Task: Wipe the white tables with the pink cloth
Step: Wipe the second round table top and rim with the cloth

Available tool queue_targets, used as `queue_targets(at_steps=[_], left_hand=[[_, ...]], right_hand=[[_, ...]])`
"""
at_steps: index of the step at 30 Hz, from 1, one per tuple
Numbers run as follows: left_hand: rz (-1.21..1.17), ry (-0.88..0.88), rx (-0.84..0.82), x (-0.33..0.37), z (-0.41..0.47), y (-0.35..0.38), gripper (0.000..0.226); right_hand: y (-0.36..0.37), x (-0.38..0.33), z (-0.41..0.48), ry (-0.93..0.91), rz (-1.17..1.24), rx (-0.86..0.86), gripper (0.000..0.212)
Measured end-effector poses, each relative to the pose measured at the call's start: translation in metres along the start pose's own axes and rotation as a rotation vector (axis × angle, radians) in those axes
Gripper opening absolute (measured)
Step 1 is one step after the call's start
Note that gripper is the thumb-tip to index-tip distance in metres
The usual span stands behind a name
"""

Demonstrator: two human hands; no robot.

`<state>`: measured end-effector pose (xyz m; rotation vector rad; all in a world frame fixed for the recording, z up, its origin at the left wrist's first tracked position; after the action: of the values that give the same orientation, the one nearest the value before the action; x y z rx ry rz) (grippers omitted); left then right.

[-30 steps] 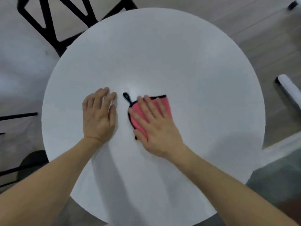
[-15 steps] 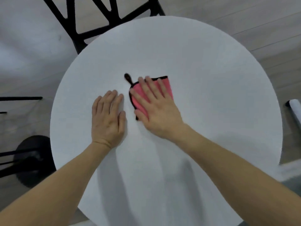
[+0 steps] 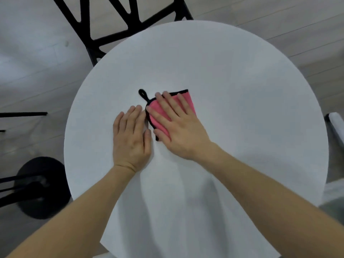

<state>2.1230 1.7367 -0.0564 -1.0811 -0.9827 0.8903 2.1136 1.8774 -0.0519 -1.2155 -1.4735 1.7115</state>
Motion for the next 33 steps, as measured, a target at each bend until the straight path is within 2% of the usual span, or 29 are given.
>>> queue_targets(at_steps=[1,3,7,9,10,11,14,15,16,18,21,22,23,24,26,28,29,31,33], left_hand=[[0.003,-0.001,-0.002,-0.001,0.0,0.0,0.054],[0.013,-0.001,-0.013,0.0,0.0,0.001,0.054],[0.005,-0.013,-0.034,0.001,0.0,0.003,0.056],[0.004,-0.014,-0.047,0.001,-0.001,0.005,0.056],[0.007,-0.013,-0.056,0.001,-0.002,0.006,0.057],[0.013,-0.01,-0.069,0.001,-0.001,0.007,0.057],[0.027,0.004,-0.113,0.002,0.0,0.009,0.058],[0.031,0.024,-0.122,0.003,0.0,0.009,0.058],[0.03,0.053,-0.133,0.005,0.0,0.01,0.057],[0.016,0.129,-0.157,0.011,-0.001,0.011,0.055],[0.019,0.196,-0.167,0.015,-0.001,0.012,0.053],[0.017,0.203,-0.167,0.015,-0.001,0.012,0.052],[0.012,0.205,-0.166,0.015,-0.002,0.011,0.051],[0.008,0.204,-0.16,0.015,-0.003,0.01,0.051],[0.005,0.202,-0.159,0.016,-0.002,0.01,0.051],[0.008,0.194,-0.161,0.014,0.0,0.012,0.051],[0.011,0.186,-0.164,0.013,0.0,0.013,0.051],[0.01,0.188,-0.176,0.013,-0.001,0.012,0.05],[0.016,0.192,-0.184,0.013,-0.002,0.012,0.05]], right_hand=[[-0.002,0.004,-0.01,-0.074,-0.002,-0.026,0.064],[-0.013,0.052,-0.032,-0.001,-0.012,-0.011,0.065],[-0.045,0.165,-0.081,0.621,-0.024,0.157,0.066],[-0.041,0.157,-0.082,0.869,-0.041,0.232,0.067],[-0.035,0.135,-0.074,0.893,-0.052,0.244,0.068],[-0.028,0.105,-0.063,0.834,-0.047,0.233,0.067],[0.001,0.014,-0.061,0.406,-0.025,0.085,0.065],[0.003,0.007,-0.077,0.32,-0.037,0.059,0.065],[0.002,0.013,-0.096,0.311,-0.038,0.058,0.065],[-0.005,0.049,-0.141,0.54,-0.044,0.098,0.066],[-0.018,0.089,-0.187,1.097,-0.04,0.283,0.068],[-0.016,0.083,-0.179,1.222,-0.038,0.316,0.069],[-0.013,0.068,-0.16,1.263,-0.042,0.323,0.071],[-0.007,0.047,-0.135,1.212,-0.03,0.306,0.071],[0.008,-0.002,-0.085,0.892,-0.008,0.216,0.068],[0.014,-0.031,-0.078,0.595,-0.016,0.13,0.065],[0.013,-0.03,-0.092,0.527,-0.019,0.117,0.065],[0.006,-0.003,-0.139,0.597,-0.025,0.12,0.065],[-0.009,0.035,-0.187,0.818,-0.034,0.171,0.066]])
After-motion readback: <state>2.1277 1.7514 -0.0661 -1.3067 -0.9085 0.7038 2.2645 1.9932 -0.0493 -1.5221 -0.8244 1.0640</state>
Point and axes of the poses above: each hand's wrist, its own z-axis towards the middle knuckle, its own y-axis out of the palm, x = y × z, the point moved 8 cm from there along z, towards the middle knuckle, and after that the axes turned 4 degrees about z, right-handed, at the moved point
